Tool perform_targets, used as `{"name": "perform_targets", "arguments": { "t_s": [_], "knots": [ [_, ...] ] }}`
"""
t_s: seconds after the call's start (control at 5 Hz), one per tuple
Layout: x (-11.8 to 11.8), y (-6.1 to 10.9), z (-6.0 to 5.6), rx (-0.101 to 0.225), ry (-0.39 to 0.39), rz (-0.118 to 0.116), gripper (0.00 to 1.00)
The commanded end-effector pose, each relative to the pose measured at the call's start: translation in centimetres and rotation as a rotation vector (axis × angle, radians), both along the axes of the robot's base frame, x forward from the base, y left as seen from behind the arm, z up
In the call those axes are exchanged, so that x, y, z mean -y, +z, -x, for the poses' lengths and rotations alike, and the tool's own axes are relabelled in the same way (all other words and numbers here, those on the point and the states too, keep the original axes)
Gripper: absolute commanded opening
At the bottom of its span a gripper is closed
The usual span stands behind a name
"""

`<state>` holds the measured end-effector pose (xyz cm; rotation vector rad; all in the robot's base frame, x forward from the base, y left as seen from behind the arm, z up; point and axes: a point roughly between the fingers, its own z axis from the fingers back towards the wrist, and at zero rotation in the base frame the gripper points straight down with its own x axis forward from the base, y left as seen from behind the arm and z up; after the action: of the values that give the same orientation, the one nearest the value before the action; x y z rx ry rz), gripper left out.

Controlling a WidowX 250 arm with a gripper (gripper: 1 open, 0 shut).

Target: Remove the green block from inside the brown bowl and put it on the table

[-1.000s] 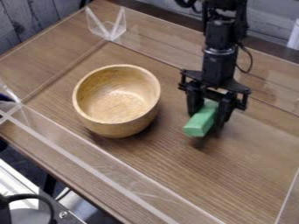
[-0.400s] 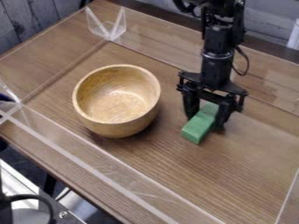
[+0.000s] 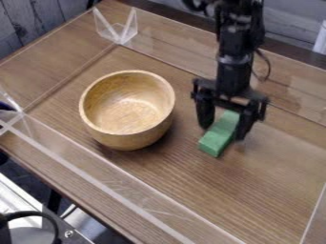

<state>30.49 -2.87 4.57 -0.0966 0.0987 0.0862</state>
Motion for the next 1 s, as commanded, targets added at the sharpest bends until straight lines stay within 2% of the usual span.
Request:
{"name": "perform_targets", "arguments": {
  "t_s": [0.0,0.2,0.4,0.6,0.8],
  "knots": [
    [-1.6,6.5,-2.1,0.109,0.040,-0.037,1.00],
    [-3.8,10.4,-2.7,0.116,0.069,-0.088,1.00],
    [-2.7,9.4,-1.9,0.091,0.050,-0.067,1.00],
    [-1.6,8.5,-0.6,0.065,0.006,-0.044,1.00],
    [-1.7,7.9,2.0,0.058,-0.010,-0.063,1.00]
  ]
}}
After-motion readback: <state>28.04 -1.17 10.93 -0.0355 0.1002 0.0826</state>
